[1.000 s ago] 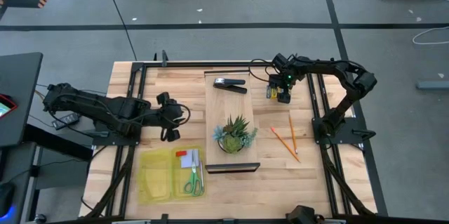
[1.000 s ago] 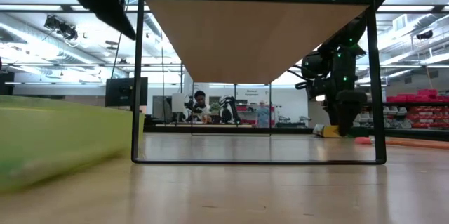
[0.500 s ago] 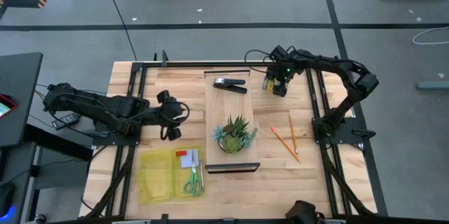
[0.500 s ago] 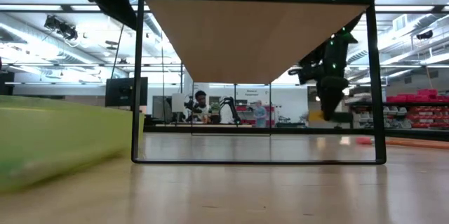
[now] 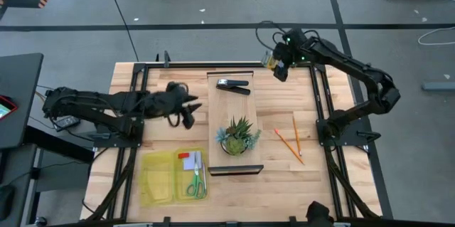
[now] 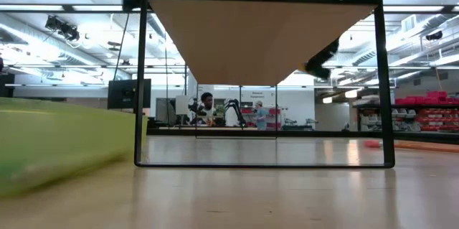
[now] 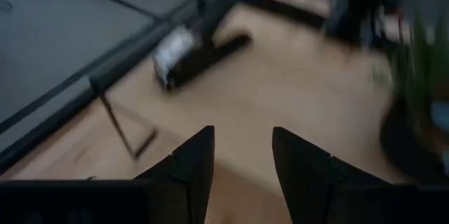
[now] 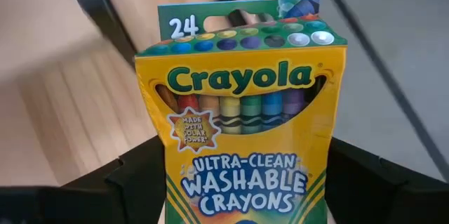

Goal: Pack school essentials
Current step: Put the box of crayons into the yellow supply box

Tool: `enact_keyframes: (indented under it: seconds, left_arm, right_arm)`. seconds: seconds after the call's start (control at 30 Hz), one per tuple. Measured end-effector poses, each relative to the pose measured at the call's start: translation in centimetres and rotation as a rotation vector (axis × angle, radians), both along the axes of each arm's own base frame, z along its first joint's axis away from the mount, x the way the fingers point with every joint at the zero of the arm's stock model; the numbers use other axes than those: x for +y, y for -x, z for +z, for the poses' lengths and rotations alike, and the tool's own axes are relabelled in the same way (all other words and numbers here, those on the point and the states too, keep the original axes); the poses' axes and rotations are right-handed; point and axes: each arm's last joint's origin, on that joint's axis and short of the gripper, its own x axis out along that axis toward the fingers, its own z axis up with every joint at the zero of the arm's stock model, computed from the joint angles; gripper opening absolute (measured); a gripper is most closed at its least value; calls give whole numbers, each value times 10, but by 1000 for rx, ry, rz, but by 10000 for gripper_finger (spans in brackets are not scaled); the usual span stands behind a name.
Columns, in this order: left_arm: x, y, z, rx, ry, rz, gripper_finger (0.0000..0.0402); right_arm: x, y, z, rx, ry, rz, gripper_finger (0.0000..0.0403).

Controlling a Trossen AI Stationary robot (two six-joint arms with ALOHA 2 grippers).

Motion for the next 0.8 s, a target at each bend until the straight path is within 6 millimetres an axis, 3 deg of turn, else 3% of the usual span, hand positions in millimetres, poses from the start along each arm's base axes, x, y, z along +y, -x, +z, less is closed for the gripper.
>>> enact_keyframes:
  seconds: [0.43, 0.8]
  left_arm:
    - [36, -29, 8, -278, 158, 24, 171]
    - [47, -30, 16, -439, 303, 94, 190]
  right_arm:
    - [38, -35, 88, -276, 101, 77, 318]
    - [97, -79, 99, -275, 160, 207, 318]
